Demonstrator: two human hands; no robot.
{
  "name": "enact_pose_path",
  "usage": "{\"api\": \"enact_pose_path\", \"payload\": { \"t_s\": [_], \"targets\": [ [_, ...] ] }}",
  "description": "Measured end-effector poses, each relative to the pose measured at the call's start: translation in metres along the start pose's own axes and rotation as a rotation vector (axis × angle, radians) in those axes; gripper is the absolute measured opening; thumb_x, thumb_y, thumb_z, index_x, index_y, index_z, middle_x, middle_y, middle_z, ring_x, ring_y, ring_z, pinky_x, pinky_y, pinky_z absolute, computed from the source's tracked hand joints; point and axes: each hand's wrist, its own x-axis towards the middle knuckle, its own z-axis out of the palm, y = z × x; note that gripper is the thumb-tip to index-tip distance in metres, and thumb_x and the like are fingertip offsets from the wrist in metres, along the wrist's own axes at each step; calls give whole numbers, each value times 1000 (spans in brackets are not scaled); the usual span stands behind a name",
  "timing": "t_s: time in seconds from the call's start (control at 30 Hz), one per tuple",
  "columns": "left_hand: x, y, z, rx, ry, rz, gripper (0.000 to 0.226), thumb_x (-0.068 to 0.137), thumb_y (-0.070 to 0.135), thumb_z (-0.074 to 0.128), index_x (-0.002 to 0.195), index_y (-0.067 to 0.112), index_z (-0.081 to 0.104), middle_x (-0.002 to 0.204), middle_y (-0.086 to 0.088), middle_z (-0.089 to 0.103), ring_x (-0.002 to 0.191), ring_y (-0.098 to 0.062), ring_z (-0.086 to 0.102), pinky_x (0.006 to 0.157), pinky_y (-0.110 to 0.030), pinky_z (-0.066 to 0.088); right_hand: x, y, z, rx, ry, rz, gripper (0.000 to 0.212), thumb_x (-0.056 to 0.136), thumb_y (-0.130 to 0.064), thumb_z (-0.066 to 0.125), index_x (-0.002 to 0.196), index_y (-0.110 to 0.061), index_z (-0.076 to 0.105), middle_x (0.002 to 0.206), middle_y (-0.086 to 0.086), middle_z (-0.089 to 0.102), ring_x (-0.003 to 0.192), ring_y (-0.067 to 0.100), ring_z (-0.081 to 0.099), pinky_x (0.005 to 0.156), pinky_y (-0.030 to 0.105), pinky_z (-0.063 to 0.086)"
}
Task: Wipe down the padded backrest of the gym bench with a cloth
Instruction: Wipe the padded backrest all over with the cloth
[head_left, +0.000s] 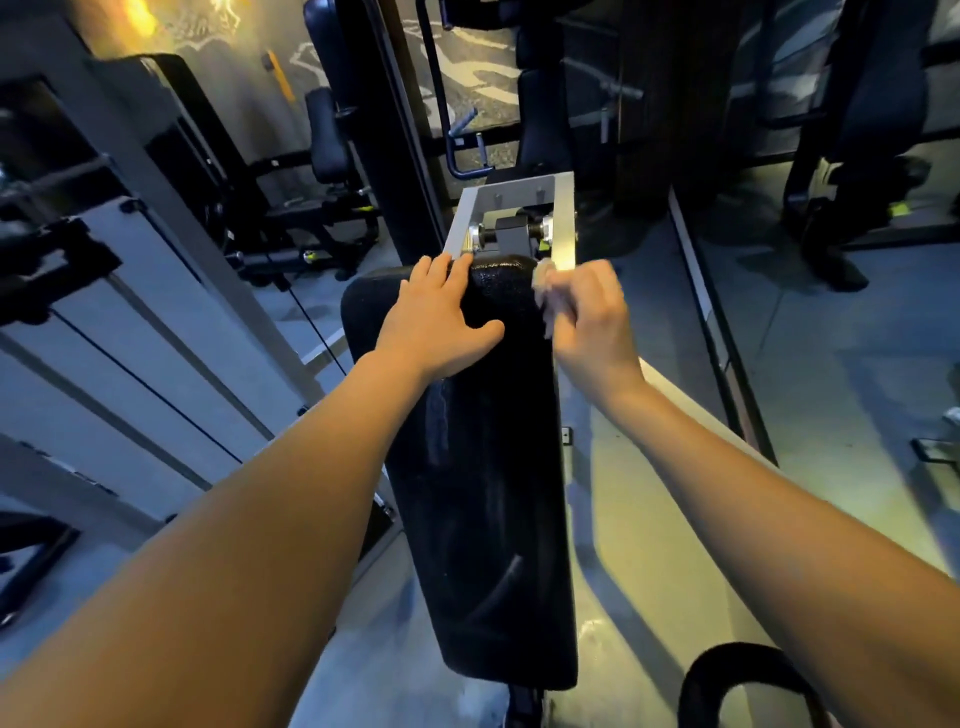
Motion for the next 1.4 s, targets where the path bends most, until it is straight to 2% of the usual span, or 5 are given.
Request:
{"api": "enact_pose_path", "payload": {
  "t_s": [0.37,0.6,0.87,1.1,1.4],
  "targets": [
    [5,-8,24,79,158,26,93,82,67,58,153,16,28,151,-2,34,145,-26,23,119,-57,25,-54,29,24,243,-176,535,29,102,-6,51,80,-26,51,78,-6,55,74,10,53,70,31,42],
    [6,-5,25,93,194,19,92,81,66,60,152,15,31,144,-3,40,140,-27,30,117,-55,30,41,15,18,442,-46,524,24,102,-10,53,113,-16,73,107,-12,72,104,-3,64,92,19,54],
    [6,-2,26,99,198,13,88,80,64,60,148,16,34,138,-2,42,136,-27,31,116,-56,30,-51,29,26,371,-189,739,19,103,-6,50,91,-13,63,82,-5,60,76,5,54,57,3,39],
    [4,1,25,129,178,-3,89,82,63,60,150,14,30,144,-6,37,140,-29,27,117,-56,27,-1,8,12,402,0,576,15,100,-12,57,98,-13,72,87,-6,65,79,0,57,63,7,42],
    [1,5,29,122,194,5,90,82,62,56,151,11,27,145,-8,33,142,-31,24,119,-59,22,-115,19,36,255,-161,924,23,102,-8,47,83,-5,59,79,2,58,72,16,53,57,26,42]
  ]
}}
